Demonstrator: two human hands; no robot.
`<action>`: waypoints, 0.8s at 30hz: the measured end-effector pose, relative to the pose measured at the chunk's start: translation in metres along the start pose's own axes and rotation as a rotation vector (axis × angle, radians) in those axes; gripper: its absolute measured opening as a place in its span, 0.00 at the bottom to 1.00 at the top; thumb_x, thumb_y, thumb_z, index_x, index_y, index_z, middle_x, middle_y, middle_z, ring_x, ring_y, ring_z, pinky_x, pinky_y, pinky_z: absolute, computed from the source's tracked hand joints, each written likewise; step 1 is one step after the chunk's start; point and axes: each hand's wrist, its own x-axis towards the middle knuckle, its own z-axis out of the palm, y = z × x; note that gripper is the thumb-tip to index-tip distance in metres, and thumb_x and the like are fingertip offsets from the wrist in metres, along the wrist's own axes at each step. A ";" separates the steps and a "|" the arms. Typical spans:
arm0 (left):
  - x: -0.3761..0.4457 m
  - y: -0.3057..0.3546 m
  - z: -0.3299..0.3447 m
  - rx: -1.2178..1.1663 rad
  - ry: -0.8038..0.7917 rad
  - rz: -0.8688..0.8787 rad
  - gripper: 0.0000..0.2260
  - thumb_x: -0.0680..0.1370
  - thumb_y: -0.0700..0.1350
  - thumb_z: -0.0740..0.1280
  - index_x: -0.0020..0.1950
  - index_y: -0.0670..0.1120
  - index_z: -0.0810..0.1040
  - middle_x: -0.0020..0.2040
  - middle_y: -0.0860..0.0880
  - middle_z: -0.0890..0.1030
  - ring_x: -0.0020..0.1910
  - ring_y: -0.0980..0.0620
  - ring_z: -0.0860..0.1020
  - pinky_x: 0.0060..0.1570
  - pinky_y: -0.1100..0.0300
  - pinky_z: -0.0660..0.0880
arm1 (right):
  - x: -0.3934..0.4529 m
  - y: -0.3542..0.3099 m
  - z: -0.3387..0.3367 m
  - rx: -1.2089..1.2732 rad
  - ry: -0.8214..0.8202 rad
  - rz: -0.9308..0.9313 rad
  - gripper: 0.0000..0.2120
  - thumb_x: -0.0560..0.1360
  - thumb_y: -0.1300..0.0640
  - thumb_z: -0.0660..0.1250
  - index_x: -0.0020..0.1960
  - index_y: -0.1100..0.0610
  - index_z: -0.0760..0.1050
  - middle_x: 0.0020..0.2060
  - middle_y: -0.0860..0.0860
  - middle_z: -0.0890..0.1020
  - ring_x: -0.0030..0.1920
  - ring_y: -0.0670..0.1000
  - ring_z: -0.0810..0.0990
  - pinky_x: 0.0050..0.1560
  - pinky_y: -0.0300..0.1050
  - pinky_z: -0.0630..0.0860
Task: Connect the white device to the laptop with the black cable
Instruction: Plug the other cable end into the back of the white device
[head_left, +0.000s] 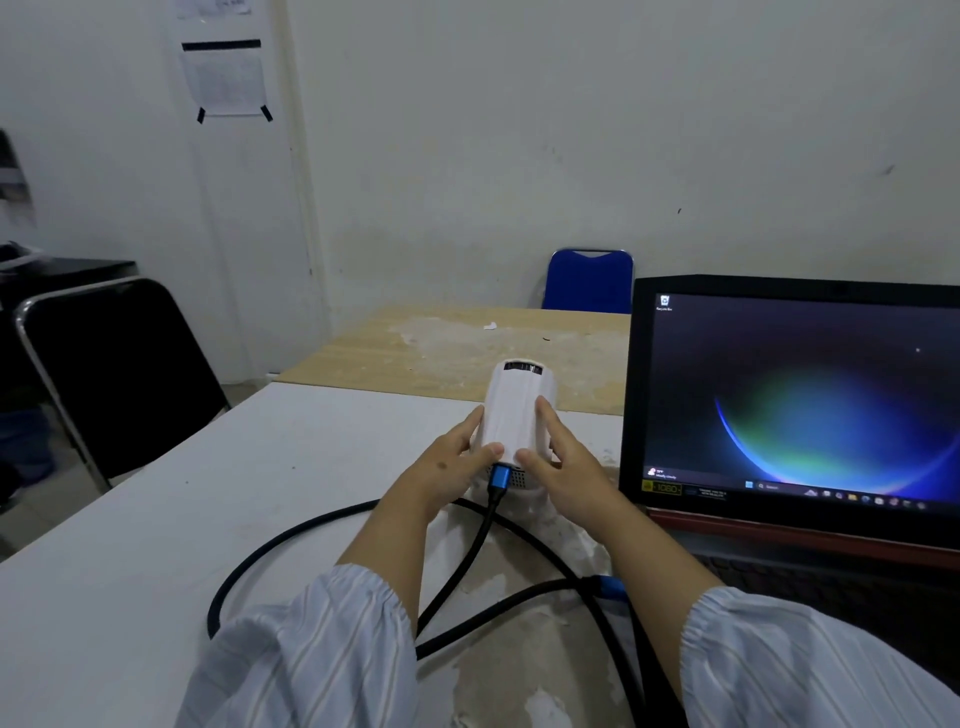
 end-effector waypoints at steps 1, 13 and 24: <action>0.000 -0.003 0.001 0.001 0.011 0.006 0.28 0.80 0.48 0.59 0.77 0.52 0.51 0.74 0.44 0.67 0.67 0.47 0.69 0.58 0.60 0.65 | 0.000 0.000 -0.001 0.005 -0.004 0.003 0.33 0.78 0.56 0.62 0.77 0.43 0.47 0.78 0.50 0.55 0.73 0.55 0.64 0.67 0.53 0.71; -0.001 -0.009 0.016 0.007 0.115 0.052 0.29 0.79 0.48 0.60 0.78 0.51 0.51 0.78 0.47 0.59 0.74 0.45 0.63 0.69 0.51 0.65 | -0.002 -0.003 -0.001 -0.080 -0.014 0.002 0.36 0.78 0.56 0.62 0.76 0.40 0.44 0.78 0.52 0.56 0.73 0.57 0.65 0.71 0.57 0.67; 0.006 0.002 0.013 0.142 0.081 0.003 0.27 0.81 0.50 0.56 0.78 0.49 0.50 0.78 0.46 0.59 0.75 0.44 0.61 0.71 0.51 0.62 | -0.001 -0.016 -0.006 -0.231 -0.011 0.068 0.38 0.77 0.53 0.63 0.77 0.46 0.42 0.76 0.55 0.62 0.72 0.58 0.66 0.69 0.56 0.69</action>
